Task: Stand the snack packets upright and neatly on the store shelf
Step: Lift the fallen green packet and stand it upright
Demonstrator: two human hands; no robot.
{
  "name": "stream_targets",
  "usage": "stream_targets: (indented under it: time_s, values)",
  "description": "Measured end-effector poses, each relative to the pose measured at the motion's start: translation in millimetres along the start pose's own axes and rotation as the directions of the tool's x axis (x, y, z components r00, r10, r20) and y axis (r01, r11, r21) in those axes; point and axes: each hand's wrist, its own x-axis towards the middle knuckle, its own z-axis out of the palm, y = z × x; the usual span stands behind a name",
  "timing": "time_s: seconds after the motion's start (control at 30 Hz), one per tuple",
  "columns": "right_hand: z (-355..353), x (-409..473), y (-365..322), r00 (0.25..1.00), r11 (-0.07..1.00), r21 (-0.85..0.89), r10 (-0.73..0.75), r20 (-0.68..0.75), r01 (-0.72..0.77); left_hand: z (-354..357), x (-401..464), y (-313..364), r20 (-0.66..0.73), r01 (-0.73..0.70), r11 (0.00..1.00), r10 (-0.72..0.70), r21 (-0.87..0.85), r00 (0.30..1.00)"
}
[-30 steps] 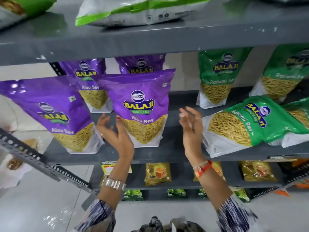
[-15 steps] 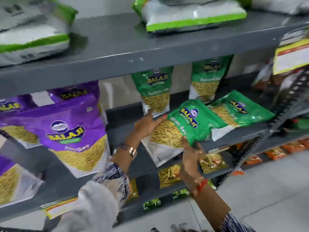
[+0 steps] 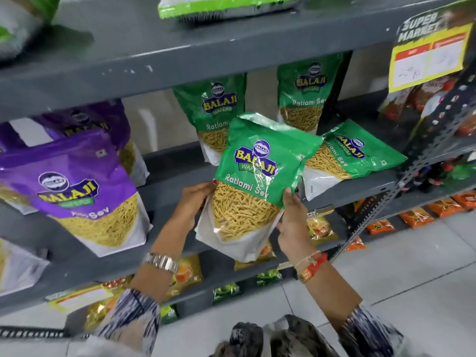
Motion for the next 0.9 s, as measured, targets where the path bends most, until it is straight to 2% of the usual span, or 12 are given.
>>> stream_targets:
  time_s: [0.1, 0.17, 0.33, 0.53, 0.7, 0.9]
  values:
    - [-7, -6, -19, 0.991, 0.999, -0.015, -0.030, 0.132, 0.032, 7, -39, -10, -0.243, -0.180, 0.977, 0.148, -0.114, 0.959]
    - [-11, -10, -28, 0.986, 0.999, -0.032, -0.013, 0.165, 0.019, 8, -60, -16, -0.299, -0.214, 0.957, 0.150, -0.195, 0.943]
    - [-13, -11, -38, 0.967, 0.991, -0.116, -0.032, 0.253, 0.063, 4, -81, -26, -0.336, -0.208, 0.926, 0.097, -0.315, 0.937]
    - [15, 9, -43, 0.939, 0.978, -0.137, -0.107, 0.327, 0.159, 2, -47, -23, -0.364, -0.253, 0.900, 0.116, -0.355, 0.924]
    - [44, 36, -47, 0.882, 0.957, -0.129, -0.180, 0.436, 0.259, 2, -10, -20, -0.373, -0.306, 0.890, 0.172, -0.337, 0.912]
    - [47, 51, -39, 0.851, 0.948, -0.199, -0.116, 0.513, 0.249, 4, 11, -35, -0.454, -0.350, 0.901, 0.207, -0.258, 0.867]
